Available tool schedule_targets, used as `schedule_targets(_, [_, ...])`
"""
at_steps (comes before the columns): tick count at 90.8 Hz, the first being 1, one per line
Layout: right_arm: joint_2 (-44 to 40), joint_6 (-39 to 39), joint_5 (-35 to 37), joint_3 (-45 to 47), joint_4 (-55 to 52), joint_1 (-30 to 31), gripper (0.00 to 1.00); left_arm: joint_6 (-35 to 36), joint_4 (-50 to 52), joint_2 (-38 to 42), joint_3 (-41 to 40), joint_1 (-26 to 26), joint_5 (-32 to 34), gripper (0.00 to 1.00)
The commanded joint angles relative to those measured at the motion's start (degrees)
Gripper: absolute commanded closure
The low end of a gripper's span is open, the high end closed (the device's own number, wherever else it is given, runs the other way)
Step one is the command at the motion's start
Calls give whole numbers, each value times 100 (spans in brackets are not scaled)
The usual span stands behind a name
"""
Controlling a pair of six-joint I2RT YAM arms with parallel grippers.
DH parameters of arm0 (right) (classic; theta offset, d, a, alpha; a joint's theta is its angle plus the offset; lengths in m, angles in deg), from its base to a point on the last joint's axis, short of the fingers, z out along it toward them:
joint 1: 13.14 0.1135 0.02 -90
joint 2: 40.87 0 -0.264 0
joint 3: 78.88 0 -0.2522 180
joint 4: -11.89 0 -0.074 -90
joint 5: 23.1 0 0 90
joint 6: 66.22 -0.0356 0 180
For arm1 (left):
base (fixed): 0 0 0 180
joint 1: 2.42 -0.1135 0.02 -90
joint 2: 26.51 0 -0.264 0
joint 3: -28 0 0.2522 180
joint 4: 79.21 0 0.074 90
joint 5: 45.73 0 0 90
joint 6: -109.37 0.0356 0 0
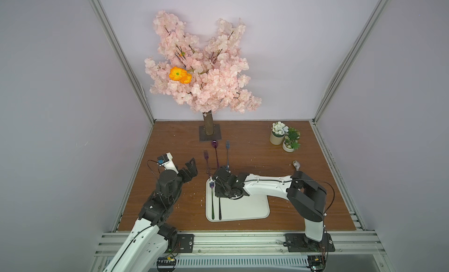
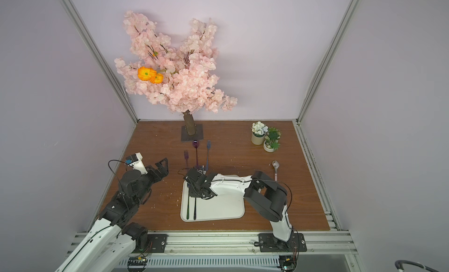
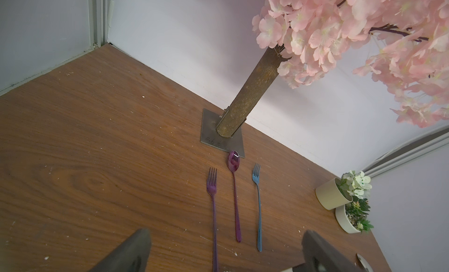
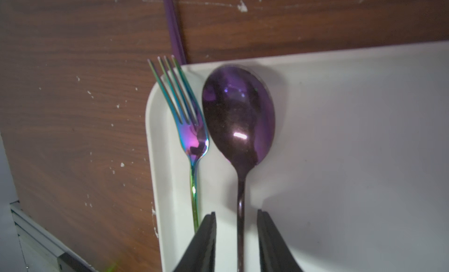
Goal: Set the spoon and fork side by side
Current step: Place the spoon on the tray, then pick up the fork at the center of the board.
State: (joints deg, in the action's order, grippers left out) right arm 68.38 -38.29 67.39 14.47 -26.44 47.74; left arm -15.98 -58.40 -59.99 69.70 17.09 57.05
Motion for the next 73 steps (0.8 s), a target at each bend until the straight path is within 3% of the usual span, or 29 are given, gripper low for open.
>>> schedule_targets(1, [-476, 341, 340, -253, -327, 80, 61, -54, 20, 33, -42, -23, 164, 0])
schedule_targets(19, [-876, 1299, 954, -680, -829, -48, 52, -48, 96, -30, 23, -17, 246, 0])
schedule_targets(35, [-794, 2318, 888, -912, -973, -1002, 50, 13, 199, -217, 185, -17, 175, 0])
schedule_targets(52, [147, 3035, 935, -1855, -1128, -1633, 51, 122, 372, -454, 384, -17, 177, 0])
schedule_targets(73, [1585, 3235, 810, -3300, -1211, -2021, 55, 170, 390, -468, 390, -17, 207, 1])
